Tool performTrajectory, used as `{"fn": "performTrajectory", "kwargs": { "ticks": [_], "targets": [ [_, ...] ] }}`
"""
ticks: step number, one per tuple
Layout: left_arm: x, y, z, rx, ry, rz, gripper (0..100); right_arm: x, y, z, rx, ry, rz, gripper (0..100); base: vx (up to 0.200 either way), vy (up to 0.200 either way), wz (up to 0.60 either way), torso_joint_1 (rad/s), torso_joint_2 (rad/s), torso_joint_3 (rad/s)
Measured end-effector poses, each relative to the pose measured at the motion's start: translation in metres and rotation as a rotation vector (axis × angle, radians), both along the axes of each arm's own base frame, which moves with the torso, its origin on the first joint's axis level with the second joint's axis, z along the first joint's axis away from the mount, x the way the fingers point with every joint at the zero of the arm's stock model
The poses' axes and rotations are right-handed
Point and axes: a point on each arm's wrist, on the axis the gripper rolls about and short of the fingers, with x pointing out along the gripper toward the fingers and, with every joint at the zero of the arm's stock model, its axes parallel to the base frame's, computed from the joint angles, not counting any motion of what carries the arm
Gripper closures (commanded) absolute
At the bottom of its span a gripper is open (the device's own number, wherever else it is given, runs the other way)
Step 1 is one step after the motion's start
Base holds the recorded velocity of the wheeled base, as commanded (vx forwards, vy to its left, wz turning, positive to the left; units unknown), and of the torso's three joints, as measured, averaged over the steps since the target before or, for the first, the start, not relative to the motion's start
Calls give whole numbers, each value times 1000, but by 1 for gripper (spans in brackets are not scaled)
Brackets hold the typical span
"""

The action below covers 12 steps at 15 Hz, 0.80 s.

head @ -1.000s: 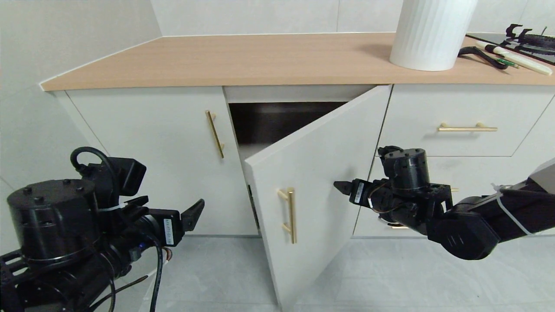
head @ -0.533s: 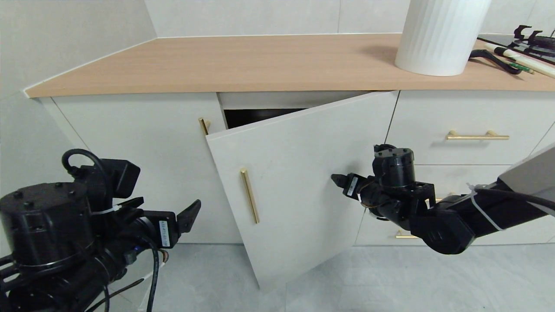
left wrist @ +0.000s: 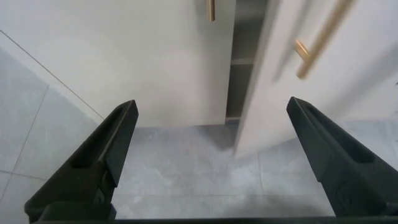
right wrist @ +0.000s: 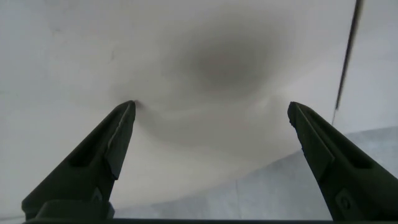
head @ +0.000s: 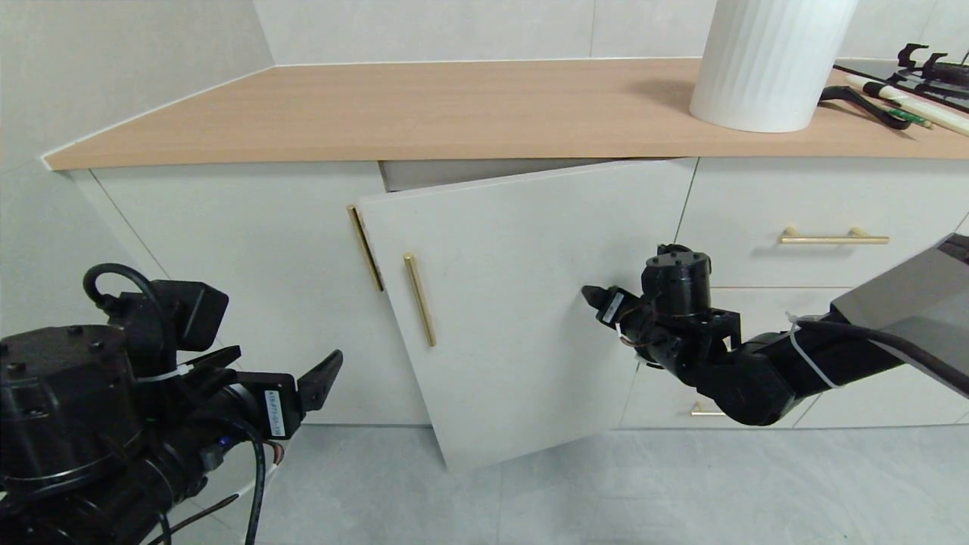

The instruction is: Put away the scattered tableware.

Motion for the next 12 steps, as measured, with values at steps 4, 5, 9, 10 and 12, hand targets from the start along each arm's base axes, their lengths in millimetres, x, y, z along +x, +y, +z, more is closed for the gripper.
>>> {"fn": "performTrajectory", "kwargs": {
  "ticks": [4,5,9,10,12],
  "targets": [
    [1,0,-1,2,4,0,0,15,-5,0,28,-17,-65,0,0,0,0,0,0,0],
    [1,-1,-1,3,6,0,0,19,-7,0,29,-24,-84,0,0,0,0,0,0,0],
    [2,-1,-2,4,10,0,0,32,-16,-3,32,-32,-123,0,0,0,0,0,0,0],
    [2,-1,-2,4,10,0,0,34,-18,-4,31,-32,-129,0,0,0,0,0,0,0],
    [2,-1,-2,5,10,0,0,36,-20,-5,30,-30,-138,0,0,0,0,0,0,0]
  ]
}}
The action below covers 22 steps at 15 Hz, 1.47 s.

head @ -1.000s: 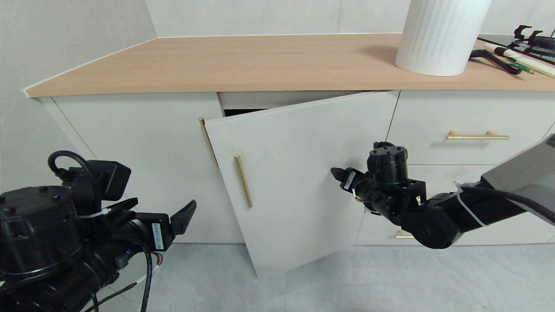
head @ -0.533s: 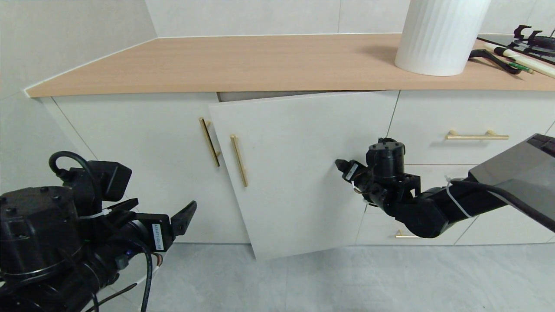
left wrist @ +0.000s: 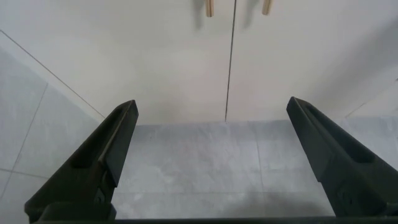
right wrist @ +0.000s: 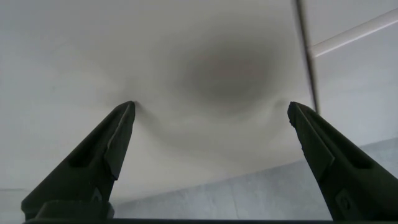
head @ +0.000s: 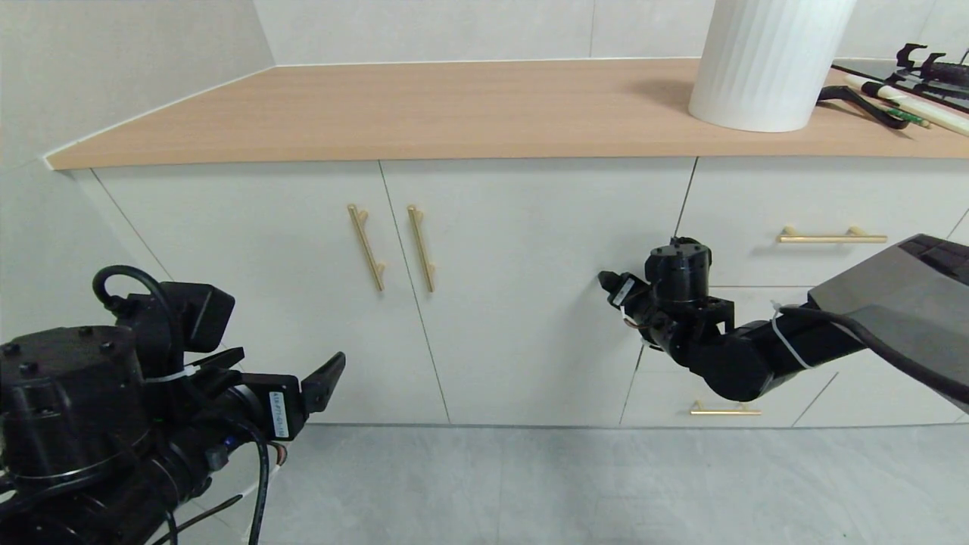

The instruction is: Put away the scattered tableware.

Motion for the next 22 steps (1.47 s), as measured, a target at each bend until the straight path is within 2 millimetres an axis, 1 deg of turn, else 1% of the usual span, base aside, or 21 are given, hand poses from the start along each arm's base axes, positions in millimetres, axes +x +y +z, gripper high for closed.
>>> {"fn": "performTrajectory", "kwargs": {
  "ticks": [5,7,9,12,15,17,20,21,22],
  "targets": [
    [0,0,0,-1,-1,0,0,3,-2,1,0,-5,-14,0,0,0,0,0,0,0],
    [0,0,0,0,0,0,0,0,-4,4,0,-9,-16,0,0,0,0,0,0,0],
    [0,0,0,0,1,-1,0,-8,-4,12,-1,-19,-8,0,0,0,0,0,0,0],
    [1,0,2,8,-9,-1,0,-36,-5,36,-54,-43,35,0,0,0,0,0,0,0],
    [1,1,-1,75,3,-10,0,-81,-22,66,-119,-101,65,0,0,0,0,0,0,0],
    [-5,4,0,82,-5,-11,0,-121,-42,88,-145,-160,74,0,0,0,0,0,0,0],
    [-26,14,3,65,-42,-9,0,-197,-83,113,-227,-249,82,0,0,0,0,0,0,0],
    [-37,20,5,53,-65,-8,0,-228,-101,117,-283,-277,84,0,0,0,0,0,0,0],
    [-47,25,5,43,-84,-6,0,-254,-117,115,-343,-285,82,0,0,0,0,0,0,0]
  ]
}}
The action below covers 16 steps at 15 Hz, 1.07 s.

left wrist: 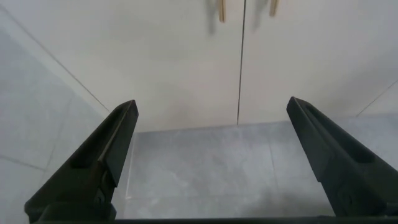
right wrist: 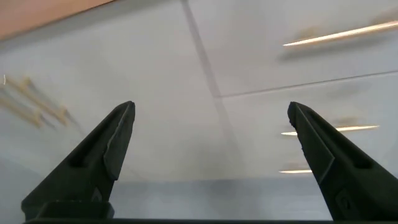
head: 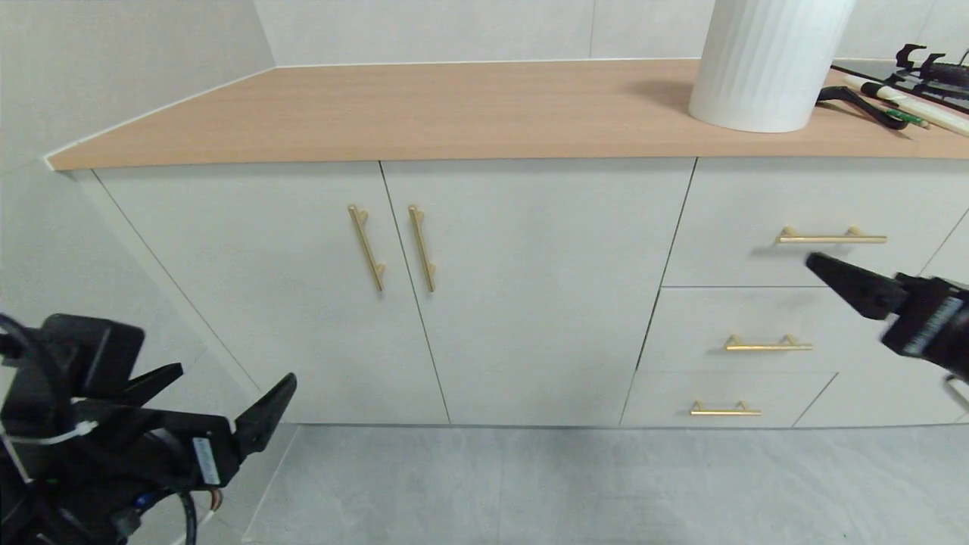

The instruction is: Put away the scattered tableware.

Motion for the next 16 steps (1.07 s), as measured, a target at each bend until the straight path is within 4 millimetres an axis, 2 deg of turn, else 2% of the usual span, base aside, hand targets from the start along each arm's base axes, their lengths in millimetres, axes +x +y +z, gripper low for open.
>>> {"fn": "performTrajectory", "kwargs": {
  "ticks": [3,5,7,9,11,14,16],
  "targets": [
    [-39,24,3,-30,-88,41,0,-78,-49,-19,-128,-37,-65,0,0,0,0,0,0,0],
    [-67,40,0,-27,-128,79,0,-124,-68,-40,-204,-57,-131,0,0,0,0,0,0,0],
    [-99,54,-10,-21,-145,104,0,-156,-77,-57,-245,-107,-238,0,0,0,0,0,0,0],
    [-127,62,-25,-15,-161,135,0,-170,-80,-69,-270,-118,-376,0,0,0,0,0,0,0],
    [-145,66,-40,-15,-203,238,0,-176,-79,-78,-275,-123,-464,0,0,0,0,0,0,0],
    [-155,64,-66,13,-220,358,0,-176,-76,-107,-309,-82,-559,0,0,0,0,0,0,0],
    [-156,63,-82,13,-179,344,0,-170,-76,-128,-322,-48,-562,0,0,0,0,0,0,0]
  ]
}}
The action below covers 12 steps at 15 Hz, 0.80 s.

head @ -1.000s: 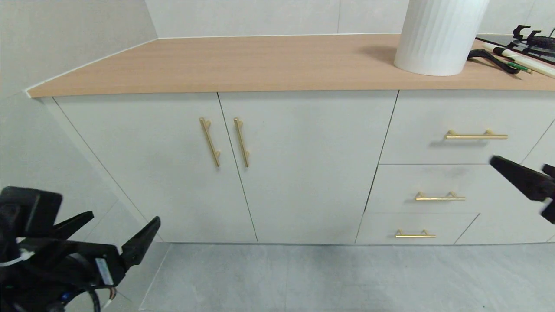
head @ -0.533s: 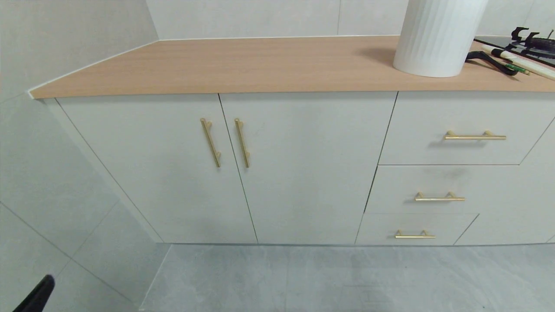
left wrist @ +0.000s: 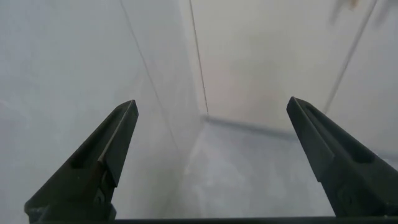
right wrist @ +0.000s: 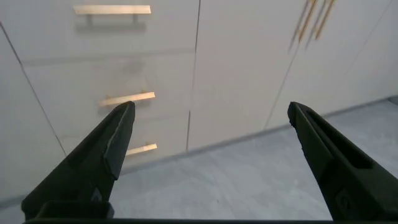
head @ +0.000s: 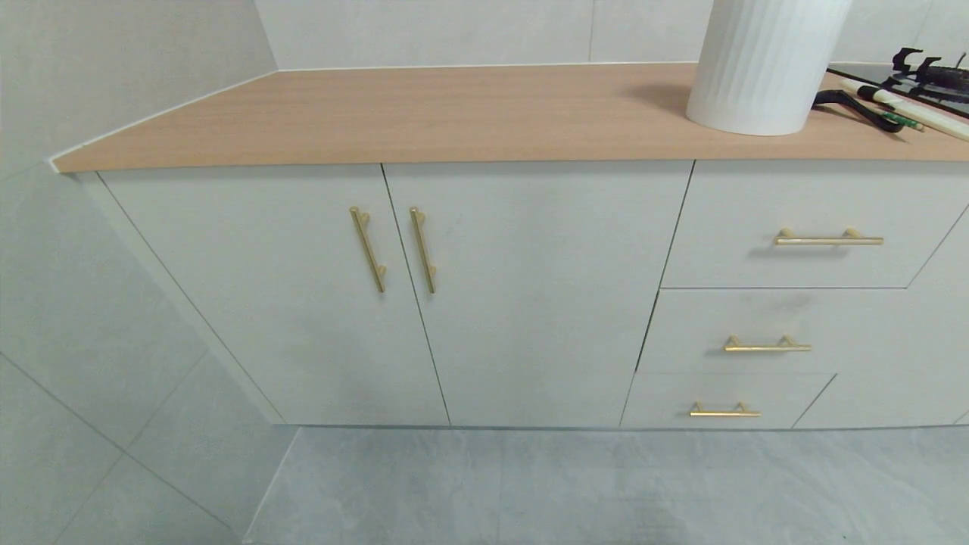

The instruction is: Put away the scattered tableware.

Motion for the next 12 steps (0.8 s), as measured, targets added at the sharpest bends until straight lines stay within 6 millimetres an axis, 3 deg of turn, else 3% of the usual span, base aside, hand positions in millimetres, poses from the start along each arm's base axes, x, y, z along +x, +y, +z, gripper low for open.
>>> {"fn": "performTrajectory", "kwargs": {
  "ticks": [3,5,9,12],
  "targets": [
    [-1,-5,-5,-34,-14,-242,0,4,4,-19,21,89,177,0,0,0,0,0,0,0],
    [-1,-8,-9,-57,12,-344,0,5,5,-20,20,88,236,0,0,0,0,0,0,0],
    [-1,-8,-10,-62,10,-350,0,5,9,-26,23,144,436,0,0,0,0,0,0,0],
    [-1,-8,-10,-63,9,-350,0,5,10,-26,65,134,455,0,0,0,0,0,0,0]
  ]
}}
